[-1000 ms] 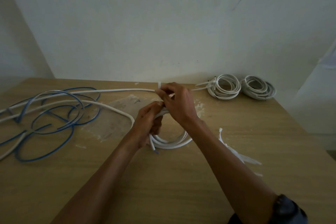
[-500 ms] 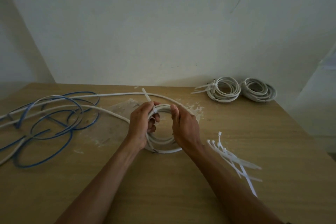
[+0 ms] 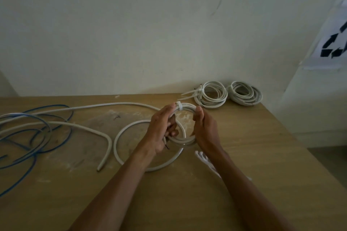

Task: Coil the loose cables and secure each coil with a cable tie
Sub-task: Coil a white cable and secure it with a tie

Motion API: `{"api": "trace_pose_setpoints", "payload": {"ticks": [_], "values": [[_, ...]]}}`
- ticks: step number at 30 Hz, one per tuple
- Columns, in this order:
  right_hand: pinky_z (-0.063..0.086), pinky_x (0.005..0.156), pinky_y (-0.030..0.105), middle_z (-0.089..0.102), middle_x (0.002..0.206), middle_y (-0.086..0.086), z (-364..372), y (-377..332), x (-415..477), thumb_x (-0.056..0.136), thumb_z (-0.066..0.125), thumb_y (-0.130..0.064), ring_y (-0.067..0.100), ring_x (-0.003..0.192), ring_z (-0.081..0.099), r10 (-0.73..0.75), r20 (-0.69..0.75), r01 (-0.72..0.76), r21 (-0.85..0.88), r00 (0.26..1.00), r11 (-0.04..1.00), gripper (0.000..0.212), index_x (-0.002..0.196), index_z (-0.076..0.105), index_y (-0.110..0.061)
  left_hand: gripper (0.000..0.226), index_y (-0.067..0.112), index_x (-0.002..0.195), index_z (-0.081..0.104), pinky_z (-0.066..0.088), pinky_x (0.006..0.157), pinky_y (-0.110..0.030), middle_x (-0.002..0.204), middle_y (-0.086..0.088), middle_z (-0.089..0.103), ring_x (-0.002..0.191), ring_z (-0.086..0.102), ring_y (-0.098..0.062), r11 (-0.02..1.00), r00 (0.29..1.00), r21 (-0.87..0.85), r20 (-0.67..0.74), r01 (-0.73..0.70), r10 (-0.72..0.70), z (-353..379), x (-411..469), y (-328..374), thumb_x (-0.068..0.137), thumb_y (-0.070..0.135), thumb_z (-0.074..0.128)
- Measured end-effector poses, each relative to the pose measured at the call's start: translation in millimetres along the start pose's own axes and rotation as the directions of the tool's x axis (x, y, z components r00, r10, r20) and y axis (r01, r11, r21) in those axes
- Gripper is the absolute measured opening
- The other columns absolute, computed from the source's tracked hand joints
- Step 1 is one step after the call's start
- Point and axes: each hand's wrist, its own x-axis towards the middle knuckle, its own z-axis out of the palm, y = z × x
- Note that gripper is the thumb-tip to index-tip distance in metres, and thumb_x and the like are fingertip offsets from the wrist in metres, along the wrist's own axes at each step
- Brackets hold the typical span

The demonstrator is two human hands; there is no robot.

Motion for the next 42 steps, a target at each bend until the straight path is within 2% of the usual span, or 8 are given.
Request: {"api": "trace_pose_setpoints", "payload": {"ticks": [4,7,10,18,24,33,38,42], "values": [[0.053,0.062,0.032,0.070,0.073,-0.001,-10,-12,3,0.102,0.027,-0.055,0.010,0.068,0.068,0.022,0.128,-0.019,-0.018,0.992,1.000,0.056,0.087,0.067,-0.020,0.025,0.015,0.115,0.072,0.019,0.044,-0.021,0.061,0.002,0.019,0.047,0.017,-0.012,0.992,0.995,0.074,0.001,-0.098,0.098,-10,0,-2,0.105,0.025,0.052],[0.057,0.079,0.025,0.076,0.091,-0.001,-23,-33,15,0.106,0.037,-0.048,0.012,0.091,0.073,0.120,0.285,-0.184,0.208,0.951,0.961,0.052,0.106,0.075,-0.012,0.028,0.016,0.122,0.072,0.023,0.044,-0.020,0.058,0.002,0.020,0.044,0.018,-0.012,0.964,0.976,0.190,0.151,-0.187,0.159,-12,-9,-3,0.106,0.025,0.051],[0.051,0.068,0.017,0.077,0.083,-0.002,-33,-46,22,0.100,0.057,-0.036,0.004,0.077,0.071,0.146,0.460,-0.302,0.288,0.876,0.909,0.033,0.101,0.076,-0.009,0.028,0.017,0.125,0.070,0.028,0.043,-0.020,0.054,-0.001,0.025,0.041,0.022,-0.013,0.922,0.950,0.280,0.240,-0.267,0.202,-8,-16,0,0.105,0.025,0.052],[0.057,0.066,0.019,0.074,0.081,0.005,-34,-51,20,0.093,0.070,-0.009,0.009,0.072,0.070,0.146,0.246,-0.234,0.379,0.958,0.895,0.010,0.086,0.076,-0.015,0.025,0.021,0.122,0.071,0.034,0.044,-0.024,0.049,0.004,0.034,0.039,0.030,-0.015,0.839,0.927,0.424,0.301,-0.341,0.225,-5,-16,2,0.106,0.025,0.052],[0.058,0.077,0.029,0.074,0.085,-0.008,-15,-45,14,0.094,0.071,-0.015,0.010,0.085,0.071,0.033,-0.026,-0.025,0.289,0.999,0.957,0.013,0.092,0.074,-0.028,0.029,0.017,0.124,0.068,0.028,0.042,-0.020,0.051,0.006,0.031,0.039,0.027,-0.008,0.931,0.961,0.267,0.187,-0.251,0.205,5,-15,-13,0.108,0.030,0.047],[0.057,0.085,0.042,0.072,0.094,-0.011,-16,-28,16,0.095,0.068,-0.017,0.008,0.091,0.069,-0.164,0.065,0.161,0.045,0.984,0.986,0.010,0.101,0.075,-0.021,0.025,0.027,0.092,0.074,0.025,0.043,-0.022,0.051,0.001,0.027,0.041,0.023,-0.015,0.956,0.981,0.223,0.088,-0.190,0.175,0,-3,-22,0.106,0.033,0.053],[0.052,0.078,0.014,0.068,0.105,-0.014,-17,-23,12,0.097,0.065,-0.036,-0.003,0.094,0.066,-0.025,0.150,0.018,0.048,0.988,0.999,0.034,0.126,0.063,-0.020,0.026,0.020,0.082,0.064,0.021,0.044,-0.019,0.055,0.003,0.026,0.041,0.021,-0.012,0.988,0.986,0.082,-0.090,-0.131,0.138,-2,10,-10,0.105,0.028,0.055],[0.055,0.059,0.023,0.074,0.091,0.002,-24,-24,-3,0.087,0.068,-0.056,0.010,0.073,0.073,0.260,0.274,-0.284,0.054,0.926,0.957,0.051,0.113,0.057,-0.013,0.029,0.020,0.080,0.054,0.016,0.040,-0.018,0.054,0.006,0.022,0.041,0.017,-0.007,0.973,0.965,-0.192,-0.253,-0.125,0.074,11,25,-4,0.107,0.026,0.048]]}}
